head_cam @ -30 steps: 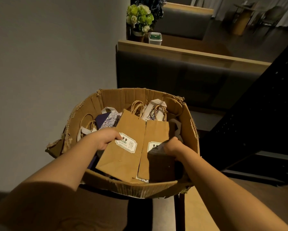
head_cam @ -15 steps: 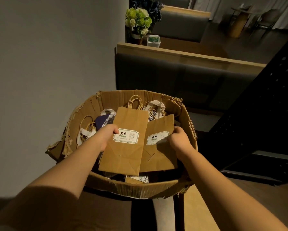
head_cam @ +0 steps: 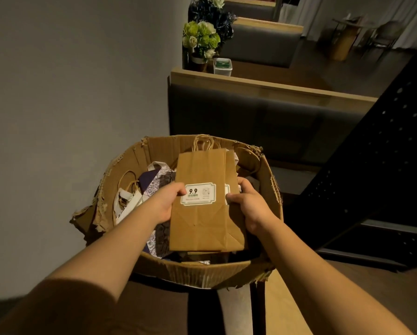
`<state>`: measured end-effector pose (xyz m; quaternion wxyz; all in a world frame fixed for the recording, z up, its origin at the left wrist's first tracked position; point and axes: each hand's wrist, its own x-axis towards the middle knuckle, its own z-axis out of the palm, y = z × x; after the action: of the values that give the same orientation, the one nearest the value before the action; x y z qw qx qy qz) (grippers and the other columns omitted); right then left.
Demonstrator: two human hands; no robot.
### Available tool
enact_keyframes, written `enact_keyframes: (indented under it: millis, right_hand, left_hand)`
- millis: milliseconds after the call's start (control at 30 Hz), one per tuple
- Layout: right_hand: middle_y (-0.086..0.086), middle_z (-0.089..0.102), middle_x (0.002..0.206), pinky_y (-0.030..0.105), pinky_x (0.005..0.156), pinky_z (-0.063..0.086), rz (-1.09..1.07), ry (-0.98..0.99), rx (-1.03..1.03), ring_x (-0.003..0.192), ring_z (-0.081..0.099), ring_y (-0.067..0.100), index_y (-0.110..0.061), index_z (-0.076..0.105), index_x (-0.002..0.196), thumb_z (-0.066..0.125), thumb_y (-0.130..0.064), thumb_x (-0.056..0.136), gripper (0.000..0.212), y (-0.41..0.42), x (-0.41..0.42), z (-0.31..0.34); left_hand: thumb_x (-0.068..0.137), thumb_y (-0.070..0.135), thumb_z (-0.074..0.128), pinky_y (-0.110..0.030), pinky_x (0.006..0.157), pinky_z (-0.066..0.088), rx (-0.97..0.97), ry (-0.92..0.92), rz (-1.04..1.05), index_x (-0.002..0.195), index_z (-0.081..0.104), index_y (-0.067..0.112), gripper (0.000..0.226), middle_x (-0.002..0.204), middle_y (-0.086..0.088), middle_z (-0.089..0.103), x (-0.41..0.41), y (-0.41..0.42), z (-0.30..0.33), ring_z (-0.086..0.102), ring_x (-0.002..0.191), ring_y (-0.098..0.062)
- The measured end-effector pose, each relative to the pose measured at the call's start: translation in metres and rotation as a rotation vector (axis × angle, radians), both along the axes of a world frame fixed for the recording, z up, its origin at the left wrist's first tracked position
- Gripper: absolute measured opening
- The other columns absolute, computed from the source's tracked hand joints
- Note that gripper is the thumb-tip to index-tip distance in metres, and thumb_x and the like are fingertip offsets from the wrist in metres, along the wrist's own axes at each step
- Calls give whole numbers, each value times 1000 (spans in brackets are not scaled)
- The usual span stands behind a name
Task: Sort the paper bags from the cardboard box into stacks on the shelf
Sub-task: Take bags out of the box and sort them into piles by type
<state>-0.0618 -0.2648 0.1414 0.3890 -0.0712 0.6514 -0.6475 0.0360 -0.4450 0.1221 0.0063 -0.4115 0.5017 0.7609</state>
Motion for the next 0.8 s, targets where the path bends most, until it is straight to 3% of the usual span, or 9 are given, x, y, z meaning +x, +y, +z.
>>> enact_keyframes:
  millis: [67,200,300,367,467,600,633,700,800]
  right_hand:
    - [13,70,101,45,74,59,-6,-11,-77,88,71,30,-21,55,116,42,-2,98,29,-2,2,3]
    - [6,75,93,34,68,57,-66,-64,-115,83,72,21,-22,63,115,42,-34,102,27,2,-1,11]
    - [4,71,108,43,98,47,-1,4,-18,106,64,24,-25,60,115,41,-50,99,36,5,-4,13]
    - [0,65,121,43,107,40,71,152,25,118,57,20,-22,50,128,45,-41,100,34,8,-6,12]
    - [-1,67,117,34,98,47,41,260,1,114,61,18,-18,54,125,52,-27,99,28,17,-7,19]
    - [-1,68,109,24,78,54,-148,403,-149,101,66,13,-15,57,119,57,-15,95,23,35,-15,38]
    - [-3,67,110,23,77,54,-159,437,-161,100,65,10,-19,55,119,56,-15,96,23,38,-16,43]
    - [-5,66,108,22,78,53,-162,492,-171,100,64,6,-25,54,114,55,-15,96,20,46,-17,54]
    - [-5,66,103,23,78,52,-200,561,-180,97,64,7,-25,56,103,53,-15,97,12,66,-19,67]
  left_hand:
    - [88,3,42,-42,76,51,-3,57,33,98,45,15,16,112,-24,58,-5,10,1,60,90,-32]
    - [90,2,44,-41,75,53,-12,148,67,138,36,14,50,117,-19,61,-11,23,8,60,94,-30]
    - [89,-1,43,-37,71,52,-74,182,34,128,40,15,42,111,-15,62,-15,34,22,61,87,-26]
    - [84,0,46,-37,79,52,-179,202,-6,128,43,17,47,121,-15,61,-16,36,30,61,98,-24]
    - [76,6,52,-41,96,50,-331,251,-63,147,32,22,75,134,-8,56,-17,43,36,56,117,-24]
    - [84,4,56,-47,97,51,-486,368,-19,133,46,25,54,127,0,62,-23,76,54,59,116,-17]
    - [84,9,58,-48,104,46,-510,376,-1,138,42,25,59,137,1,55,-25,85,59,53,126,-17]
    - [91,18,56,-37,116,24,-553,346,14,154,13,26,77,158,5,24,-30,103,73,25,144,-17]
    - [101,22,48,-23,106,16,-650,371,0,155,-6,20,76,162,3,8,-37,128,88,11,147,-13]
